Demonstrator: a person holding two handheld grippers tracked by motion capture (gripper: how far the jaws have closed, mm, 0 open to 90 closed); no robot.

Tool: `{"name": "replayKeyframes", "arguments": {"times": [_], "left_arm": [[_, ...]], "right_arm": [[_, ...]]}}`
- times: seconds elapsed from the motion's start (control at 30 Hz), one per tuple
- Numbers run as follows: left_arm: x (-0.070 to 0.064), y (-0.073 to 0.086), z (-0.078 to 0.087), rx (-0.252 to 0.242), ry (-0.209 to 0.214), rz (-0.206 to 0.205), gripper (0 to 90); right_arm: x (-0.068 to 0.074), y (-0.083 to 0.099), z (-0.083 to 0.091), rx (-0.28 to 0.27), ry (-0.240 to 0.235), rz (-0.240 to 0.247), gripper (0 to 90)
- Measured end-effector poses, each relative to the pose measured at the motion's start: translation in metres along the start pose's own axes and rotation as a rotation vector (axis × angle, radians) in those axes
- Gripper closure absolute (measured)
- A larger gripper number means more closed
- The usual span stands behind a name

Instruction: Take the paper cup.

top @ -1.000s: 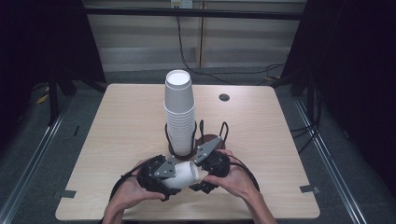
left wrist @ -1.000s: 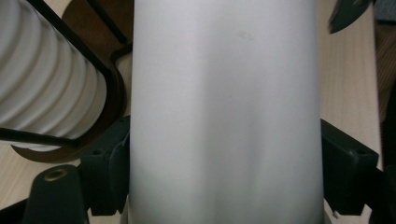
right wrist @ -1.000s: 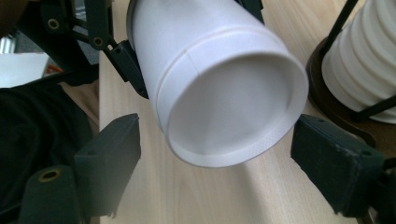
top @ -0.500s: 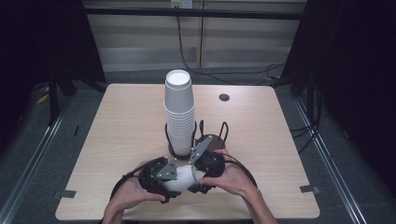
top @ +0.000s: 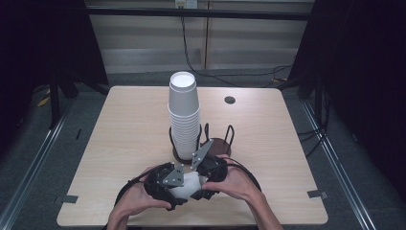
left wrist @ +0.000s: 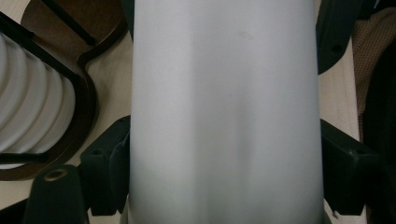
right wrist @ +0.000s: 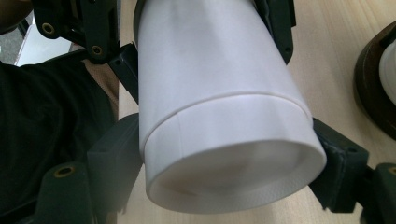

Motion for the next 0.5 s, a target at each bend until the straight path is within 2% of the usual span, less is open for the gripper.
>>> {"name": "replayKeyframes", "arguments": {"times": [0.17, 0.2, 0.27, 0.5], "left_arm": [[0.0008, 0.0000, 0.0015, -0.011, -0.007, 0.002, 18.6], [0.0009, 0.0001, 0.0025, -0.008, 0.006, -0.001, 18.6], [0.0008, 0.0000, 0.0027, -0.010, 0.007, -0.002, 18.4], [0.0013, -0.0001, 0.0035, -0.039, 0.013, -0.005, 15.9]], "right_arm": [[0.0003, -0.0007, 0.0008, -0.003, 0.000, -0.010, 22.1], [0.0008, -0.0012, 0.0018, -0.004, 0.008, -0.005, 22.5], [0.0005, -0.0015, 0.0016, -0.007, 0.003, 0.009, 22.7], [0.0026, -0.0014, 0.0059, 0.005, 0.000, -0.009, 23.6]]}}
Point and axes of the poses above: each handheld gripper's, and its own axes: z roughly backward along the jaws, y roughly out of its underside, x roughly to its left, the point moved 5 cm from there along -z, roughly forward along the jaws, and after that the axes turned 11 degrees about -x, right-handed, at the moved point
